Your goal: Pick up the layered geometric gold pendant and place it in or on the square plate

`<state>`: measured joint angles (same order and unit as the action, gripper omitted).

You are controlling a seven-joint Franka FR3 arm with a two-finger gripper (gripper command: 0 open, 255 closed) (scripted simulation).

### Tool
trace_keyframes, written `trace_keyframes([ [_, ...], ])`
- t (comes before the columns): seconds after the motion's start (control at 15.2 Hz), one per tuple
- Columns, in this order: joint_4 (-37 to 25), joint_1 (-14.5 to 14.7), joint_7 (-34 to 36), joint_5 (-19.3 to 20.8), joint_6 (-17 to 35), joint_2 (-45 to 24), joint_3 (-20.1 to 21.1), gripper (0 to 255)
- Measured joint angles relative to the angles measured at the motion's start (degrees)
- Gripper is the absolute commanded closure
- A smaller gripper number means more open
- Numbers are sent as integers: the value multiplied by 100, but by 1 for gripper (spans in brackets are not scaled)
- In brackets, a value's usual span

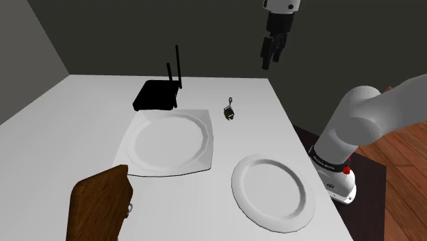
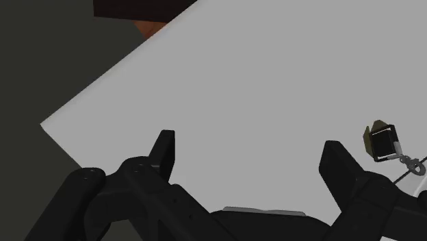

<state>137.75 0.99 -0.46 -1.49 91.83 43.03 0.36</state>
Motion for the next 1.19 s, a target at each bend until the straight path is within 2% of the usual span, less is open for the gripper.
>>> trace_keyframes([
  [0.2, 128, 68, 128, -94, 222, 83, 141, 0],
  [0.73, 1080, 534, 1012, -658, 1946, 480, 1206, 0],
  [0.99, 1234, 675, 1499, -823, 2898, 286, 1844, 0],
  [1.19, 1410, 732, 1683, -893, 3320, 227, 2088, 0],
])
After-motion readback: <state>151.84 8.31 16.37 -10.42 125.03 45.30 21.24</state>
